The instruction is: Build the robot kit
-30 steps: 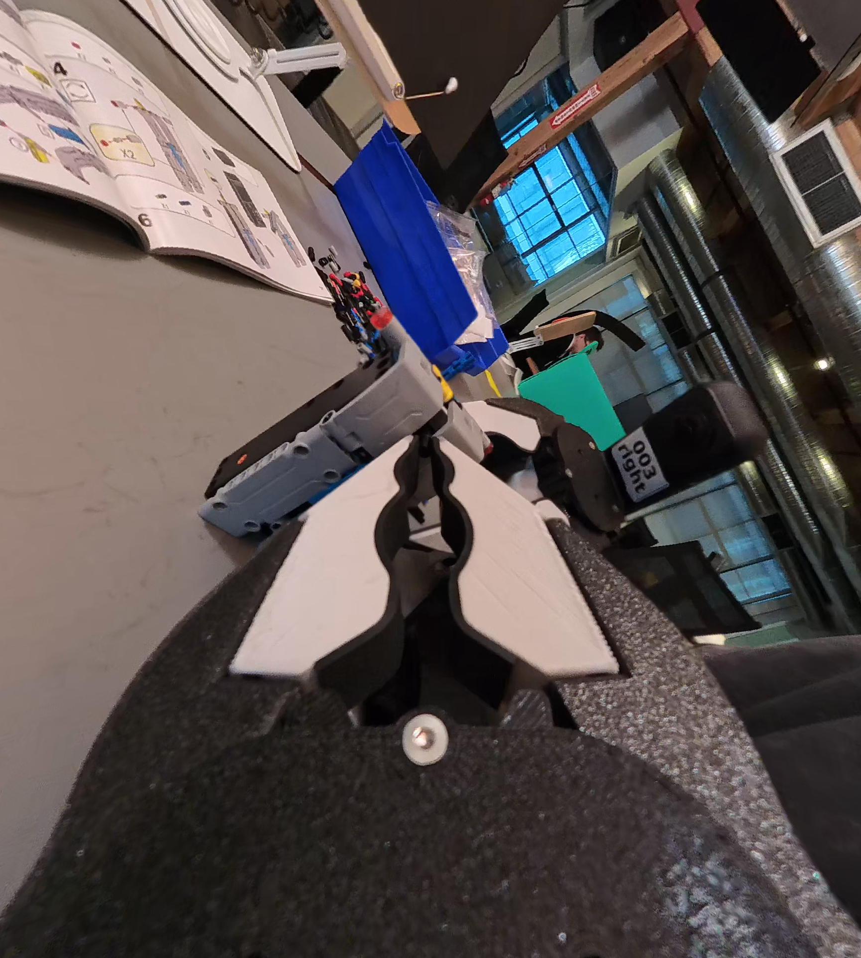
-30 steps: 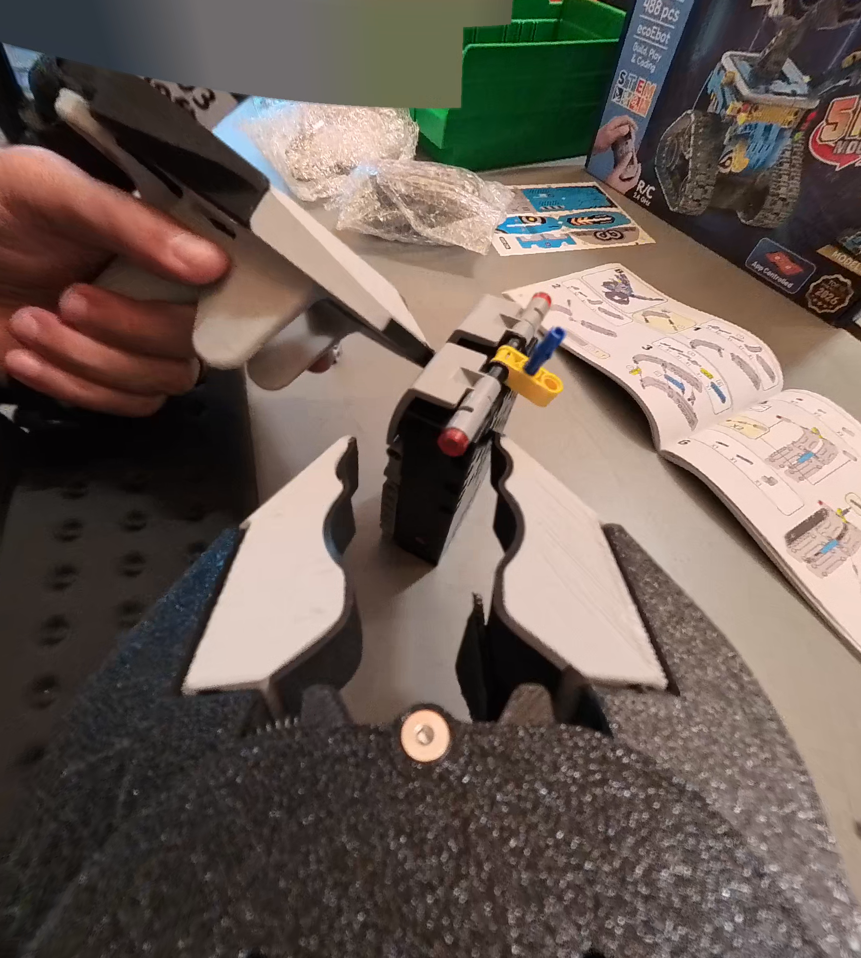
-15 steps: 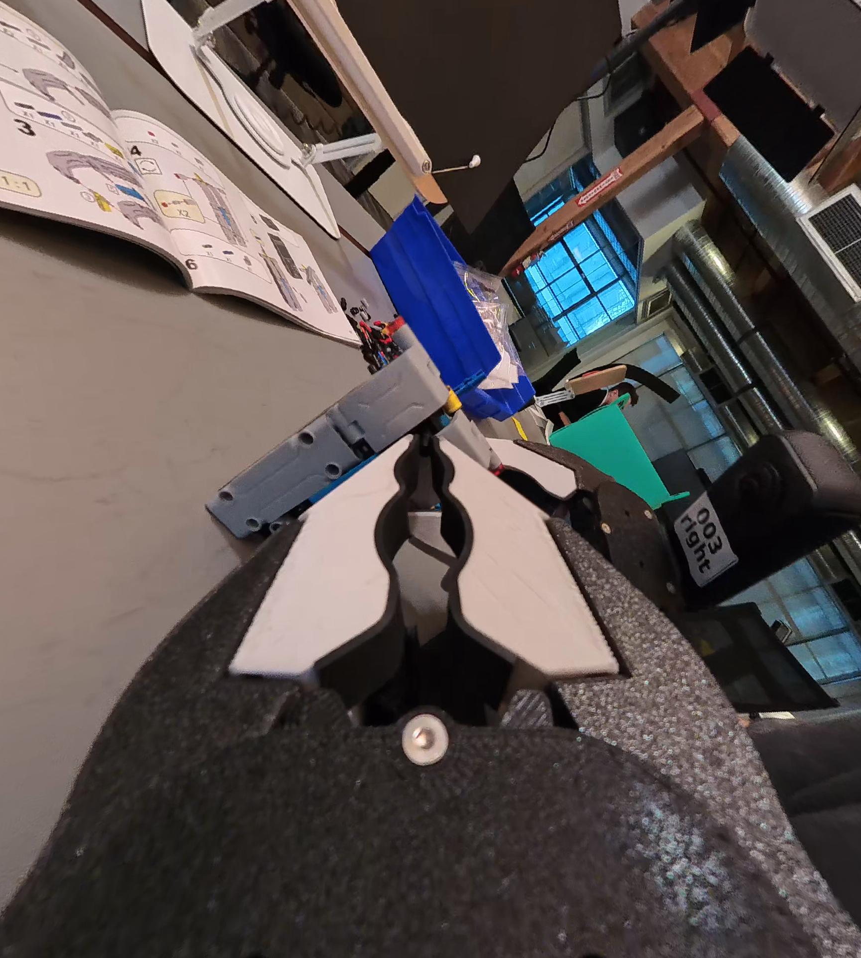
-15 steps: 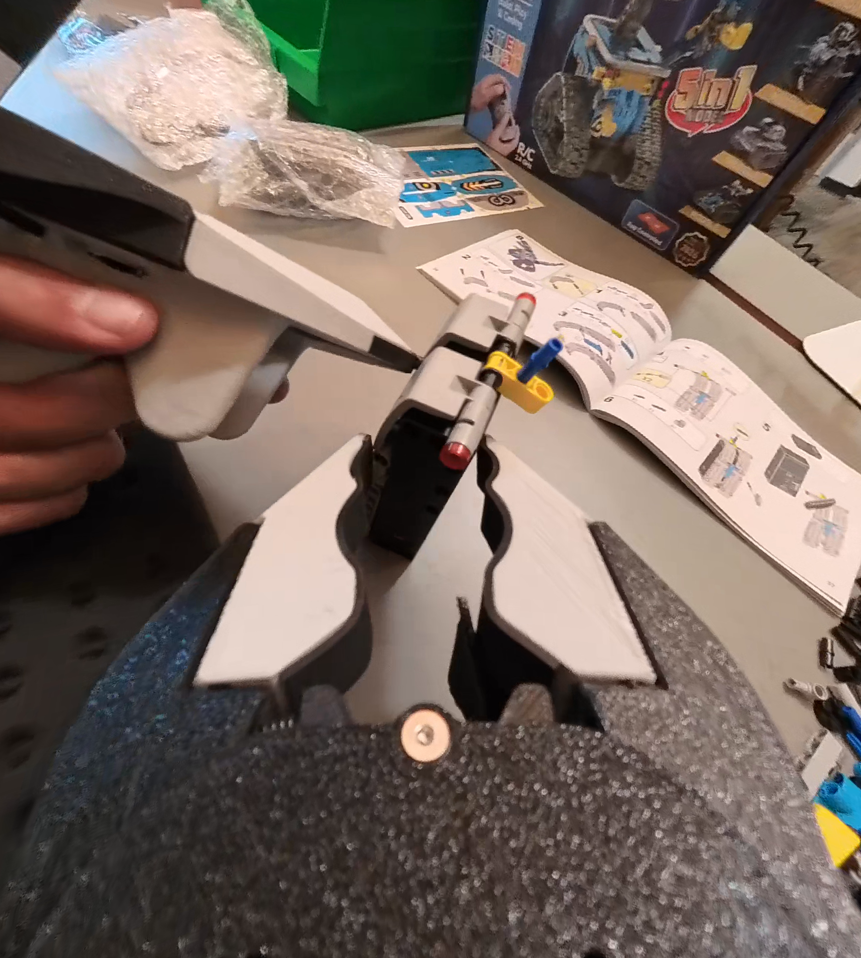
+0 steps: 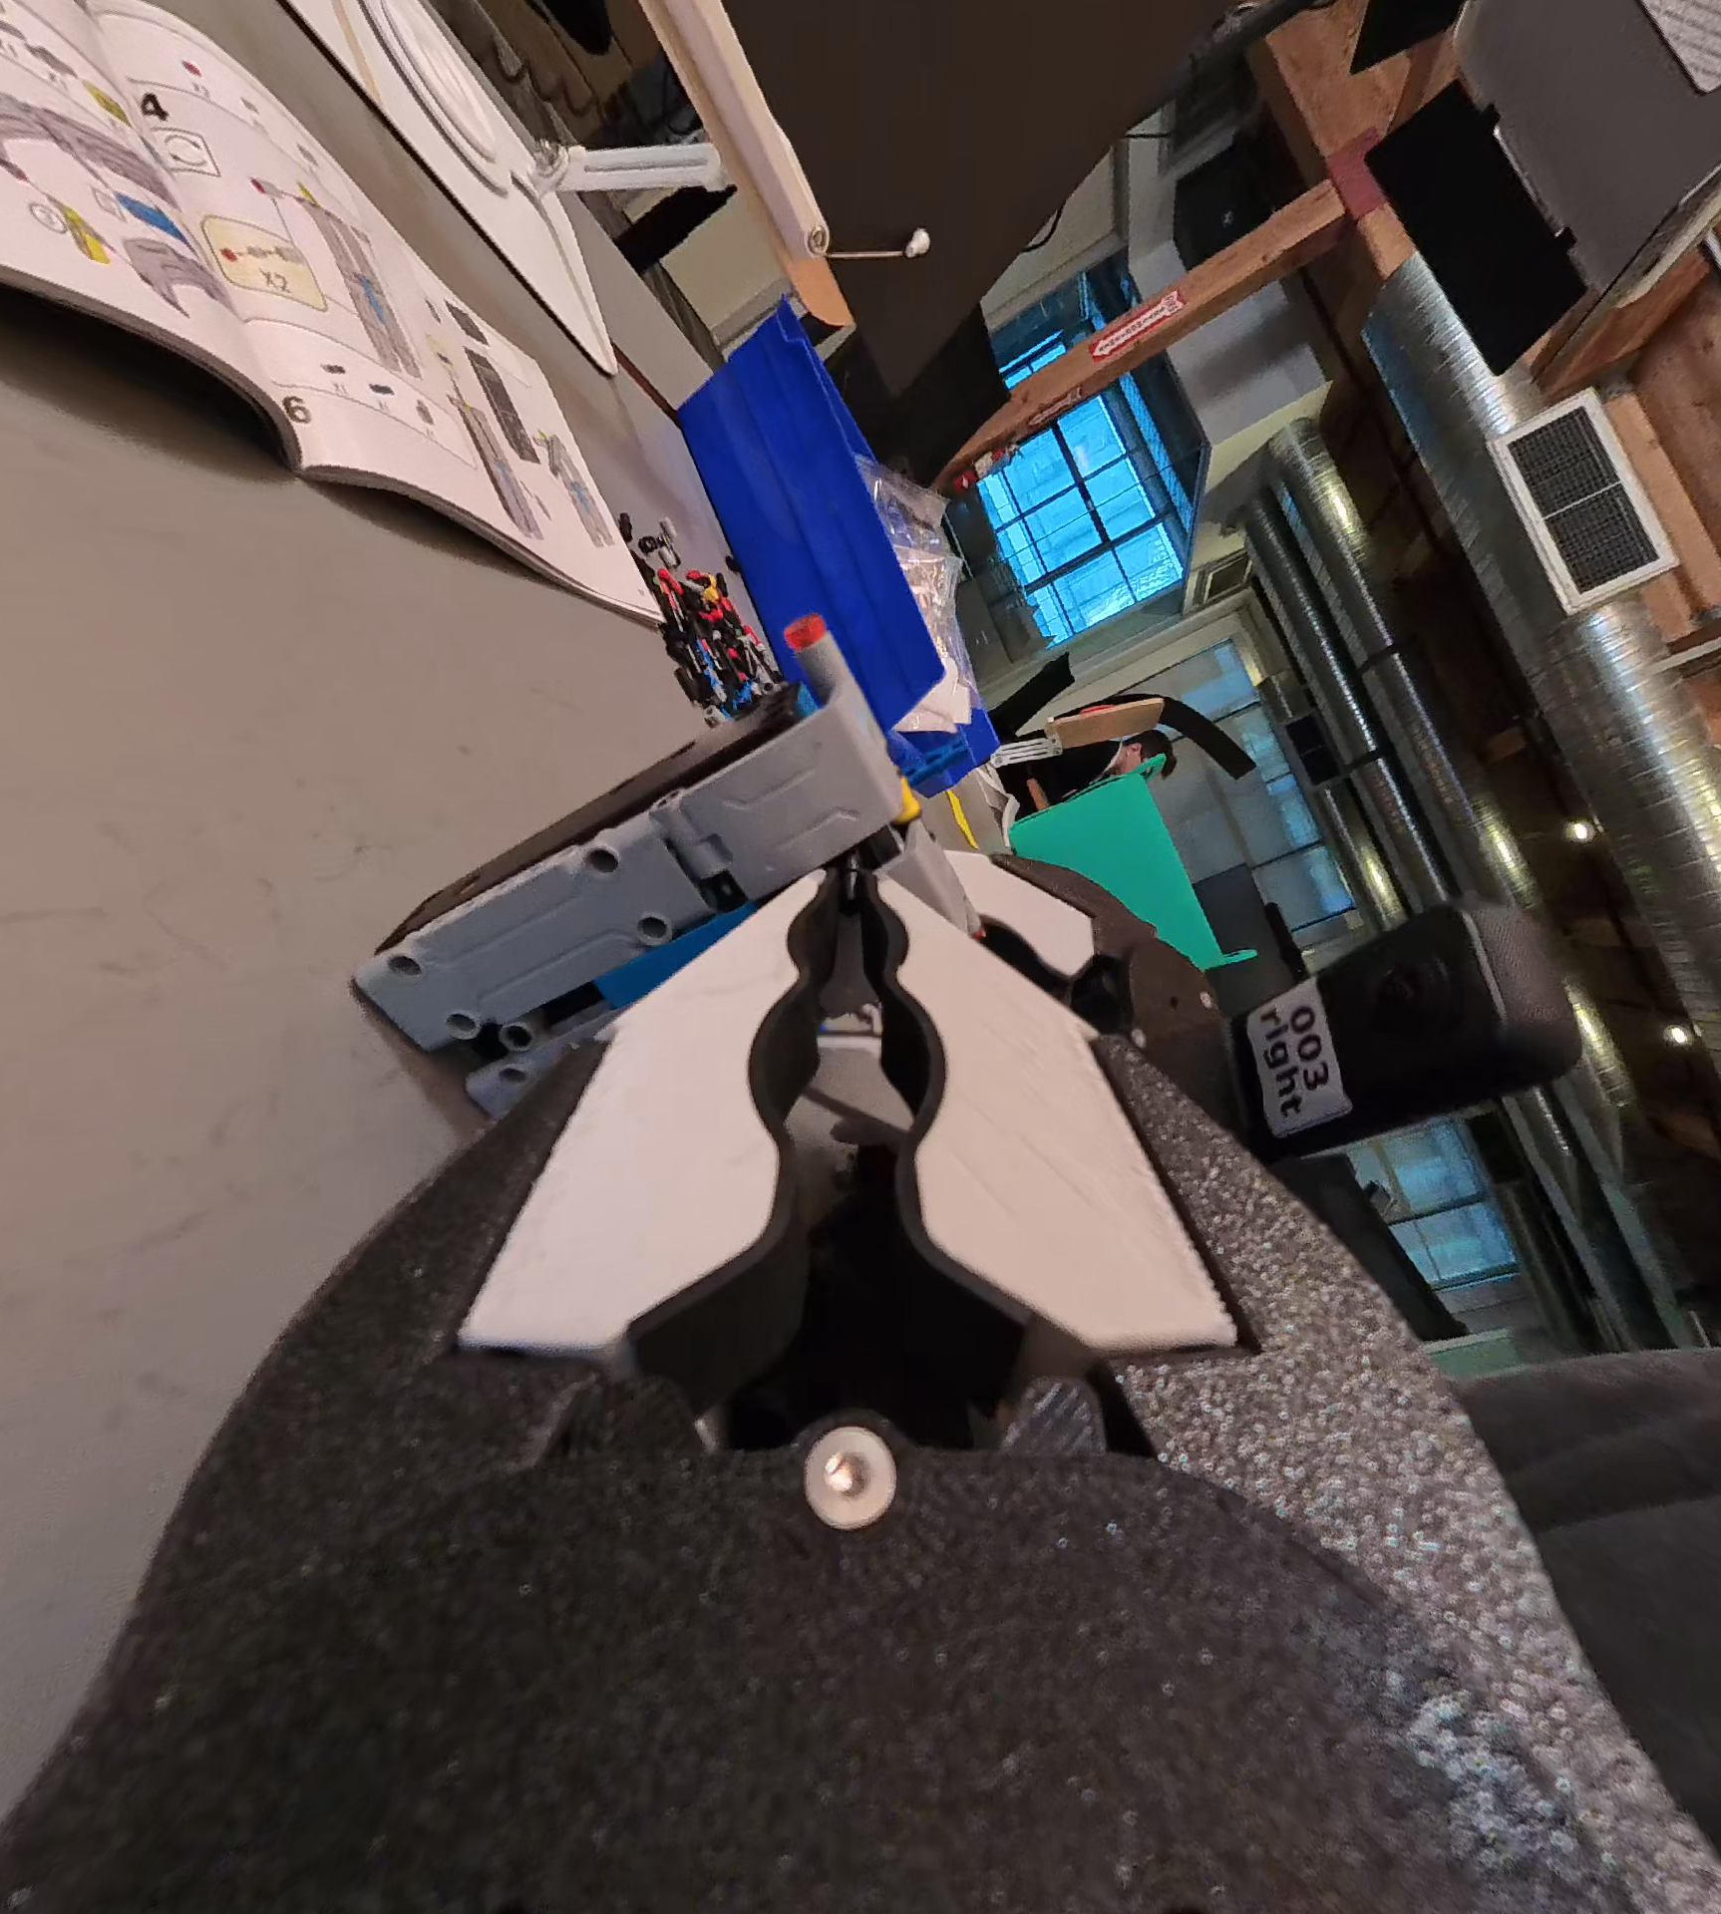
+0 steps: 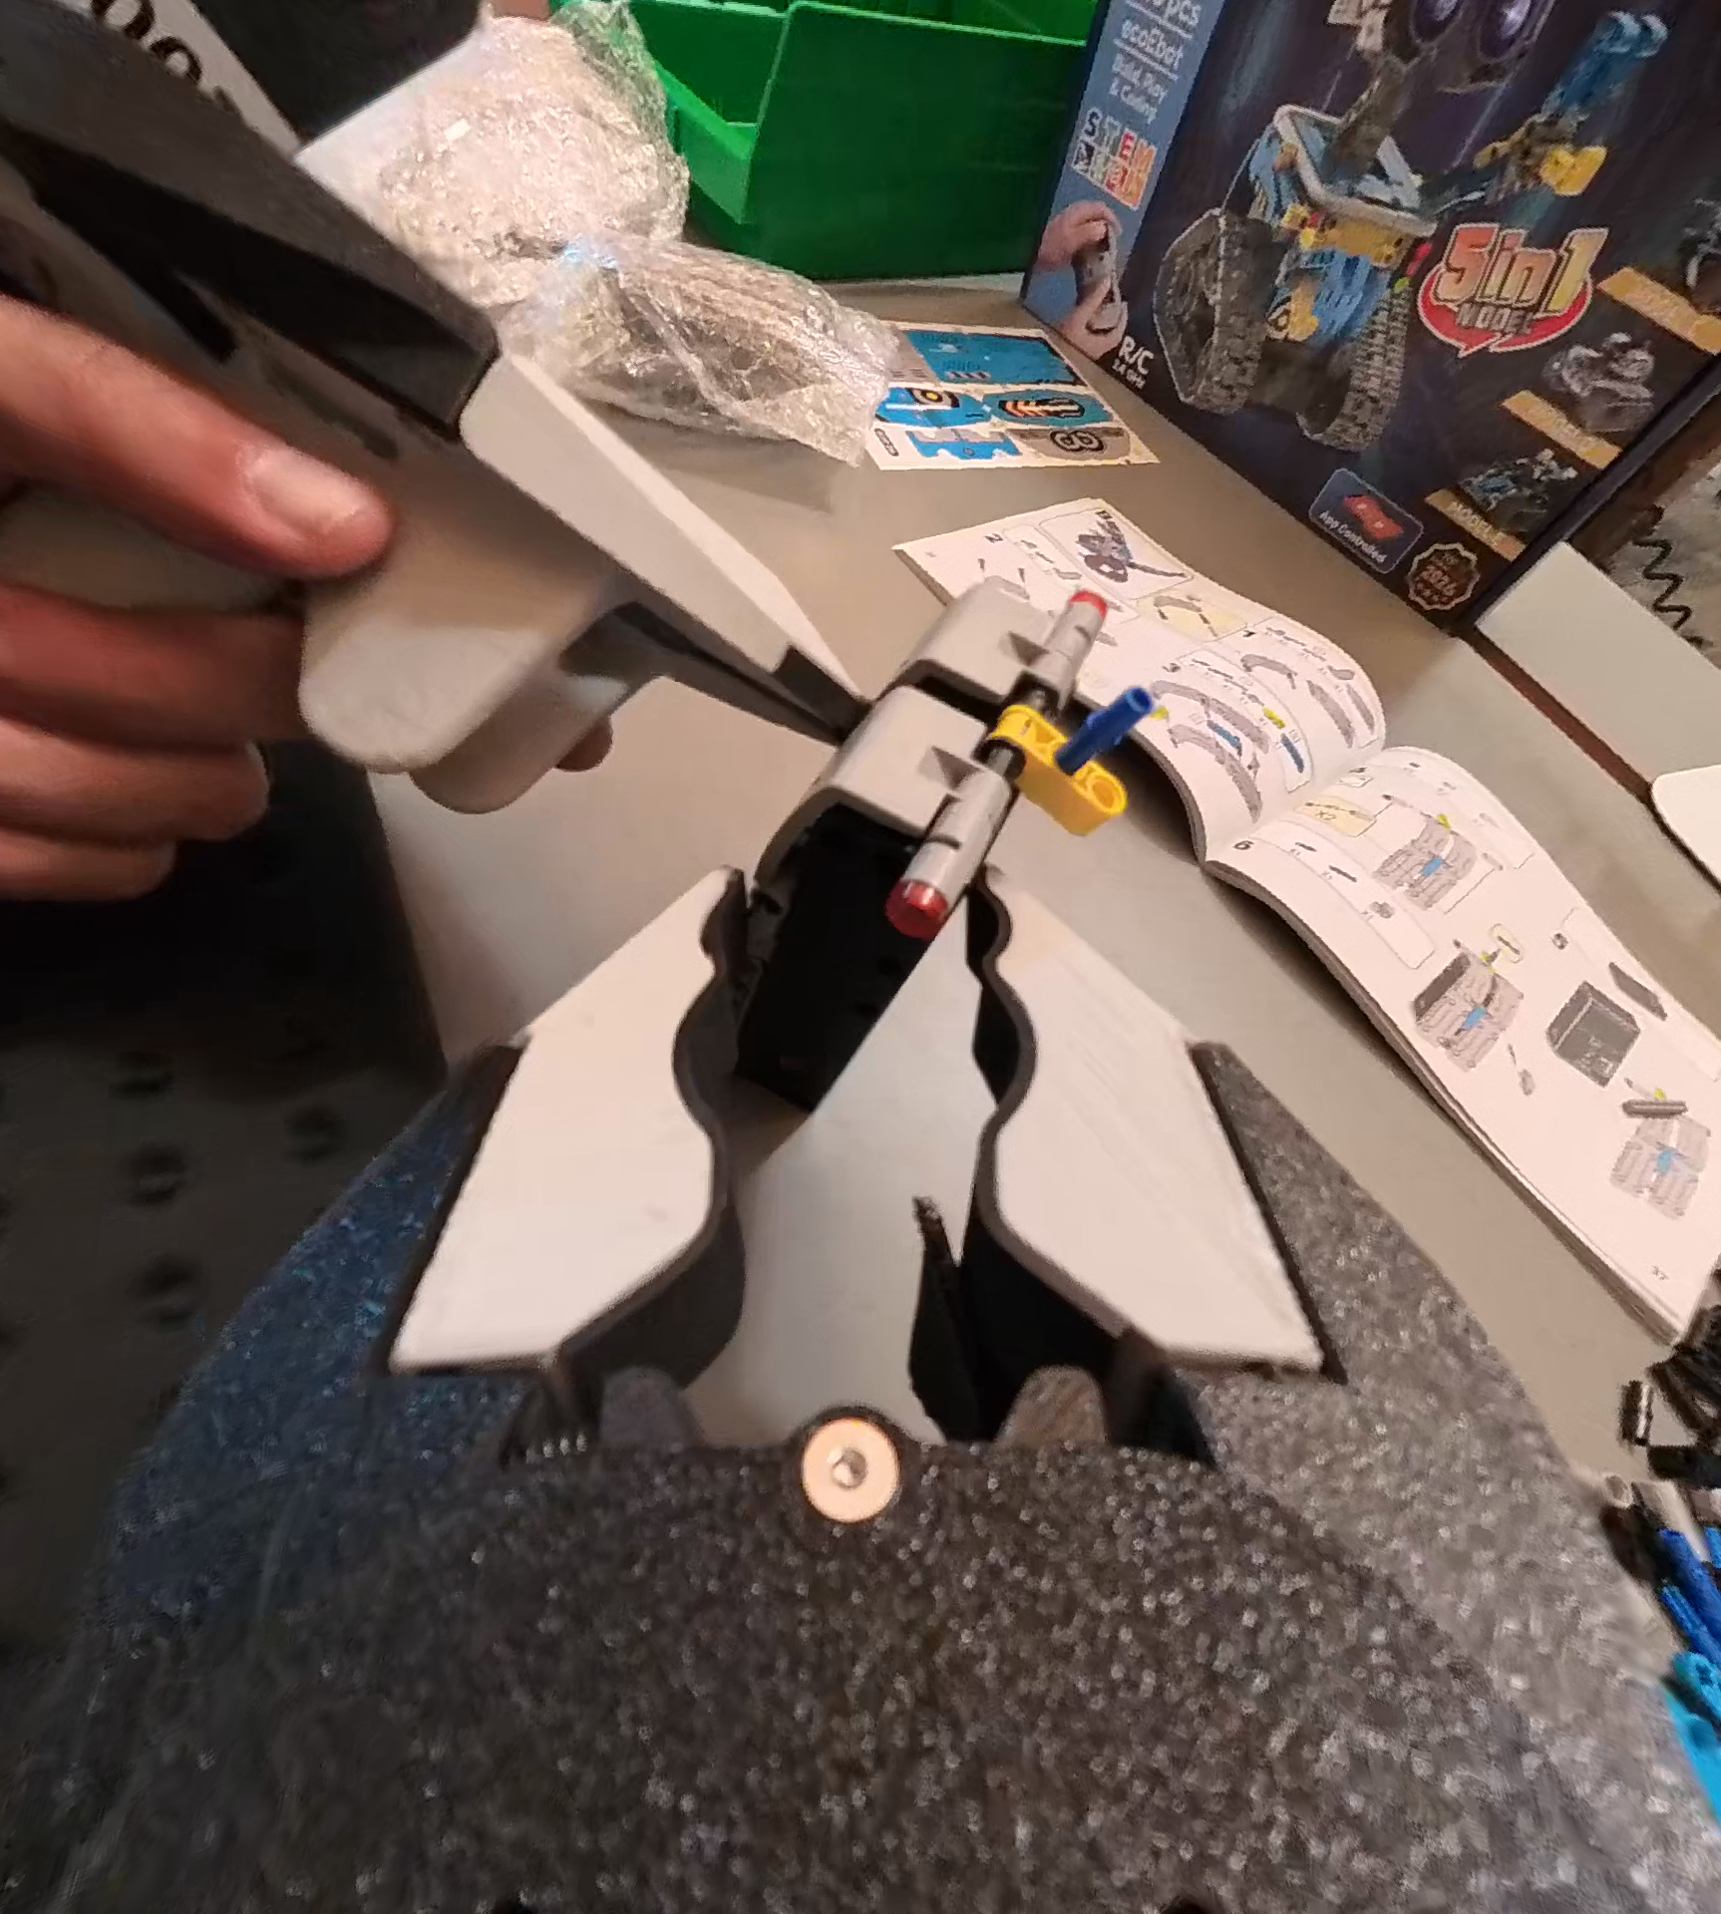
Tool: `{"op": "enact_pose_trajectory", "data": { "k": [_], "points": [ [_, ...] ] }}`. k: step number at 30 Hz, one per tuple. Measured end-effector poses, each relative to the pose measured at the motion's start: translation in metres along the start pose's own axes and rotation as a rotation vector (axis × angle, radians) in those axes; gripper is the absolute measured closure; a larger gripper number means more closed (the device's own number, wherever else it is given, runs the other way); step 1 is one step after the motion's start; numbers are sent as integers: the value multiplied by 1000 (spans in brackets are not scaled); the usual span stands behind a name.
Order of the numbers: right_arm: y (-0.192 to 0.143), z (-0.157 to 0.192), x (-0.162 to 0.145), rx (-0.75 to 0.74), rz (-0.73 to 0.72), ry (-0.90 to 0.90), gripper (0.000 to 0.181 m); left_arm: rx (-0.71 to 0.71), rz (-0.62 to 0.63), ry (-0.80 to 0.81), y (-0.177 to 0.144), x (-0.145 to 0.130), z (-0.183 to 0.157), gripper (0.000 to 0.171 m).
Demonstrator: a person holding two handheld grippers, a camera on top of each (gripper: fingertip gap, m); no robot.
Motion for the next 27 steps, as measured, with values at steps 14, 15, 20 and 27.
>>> {"op": "enact_pose_trajectory", "data": {
  "k": [14,15,20,27],
  "points": [
    [13,13,-15,41,108,-156,162,-1,146,-24,-3,2,7,169],
    [14,16,-18,62,130,-159,162,16,170,-28,-3,1,9,169],
    [20,25,-34,131,228,-157,153,103,245,-8,1,-7,20,169],
    [10,28,-49,238,298,-115,155,176,322,15,7,-16,28,169]
  ]
}}
Point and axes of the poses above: each gripper's, where its closed fingertips meet, y out along the fingers, x out of its top, z = x × y across the jaws, the point moved 5 cm from there along -y, back along the fingers, and after that the axes turned 4 degrees about z, right-handed, at the moved point
